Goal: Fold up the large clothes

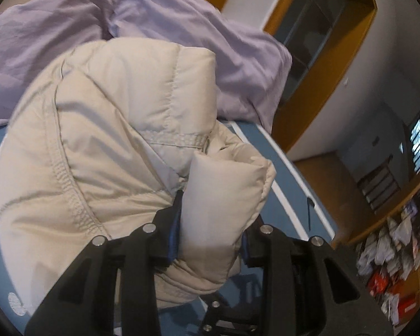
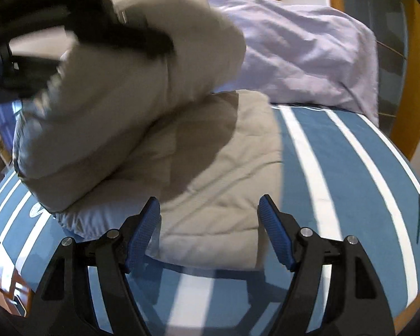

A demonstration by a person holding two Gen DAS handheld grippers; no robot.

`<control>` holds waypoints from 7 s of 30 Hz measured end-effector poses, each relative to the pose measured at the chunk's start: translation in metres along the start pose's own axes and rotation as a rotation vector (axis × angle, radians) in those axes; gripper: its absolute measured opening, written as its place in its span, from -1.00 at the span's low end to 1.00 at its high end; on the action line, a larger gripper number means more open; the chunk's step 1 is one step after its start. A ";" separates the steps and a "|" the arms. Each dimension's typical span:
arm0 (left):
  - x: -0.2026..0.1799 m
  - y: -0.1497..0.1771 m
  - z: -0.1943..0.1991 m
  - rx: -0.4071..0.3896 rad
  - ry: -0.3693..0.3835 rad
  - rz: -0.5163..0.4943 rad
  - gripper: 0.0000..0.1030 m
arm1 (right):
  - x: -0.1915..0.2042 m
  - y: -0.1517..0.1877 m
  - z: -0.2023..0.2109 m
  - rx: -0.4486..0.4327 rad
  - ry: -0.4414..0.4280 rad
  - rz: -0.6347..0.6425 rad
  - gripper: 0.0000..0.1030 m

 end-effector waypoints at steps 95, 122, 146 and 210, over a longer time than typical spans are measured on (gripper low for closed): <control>0.140 -0.051 0.027 -0.177 -0.422 -0.021 0.76 | -0.023 -0.048 -0.047 -0.009 -0.022 -0.153 -0.26; 0.173 -0.052 -0.025 -0.178 -0.563 -0.057 0.88 | -0.024 -0.048 -0.047 -0.023 0.021 -0.139 -0.23; 0.174 -0.046 -0.045 -0.169 -0.535 -0.059 0.88 | -0.030 -0.175 -0.057 -0.131 0.143 -0.070 0.07; 0.170 -0.083 -0.089 -0.094 -0.567 -0.039 0.96 | -0.077 -0.110 -0.141 0.074 0.172 -0.236 0.08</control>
Point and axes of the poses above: each gripper's, at about its wrist camera, not at the fingertips, and z roughly against the way its jaws point, x to its left, y to its underside, the point moved 9 cm from there along -z, roughly the way its jaws point, and after that the axes turned 9 degrees about -y, right-handed, at the moved point
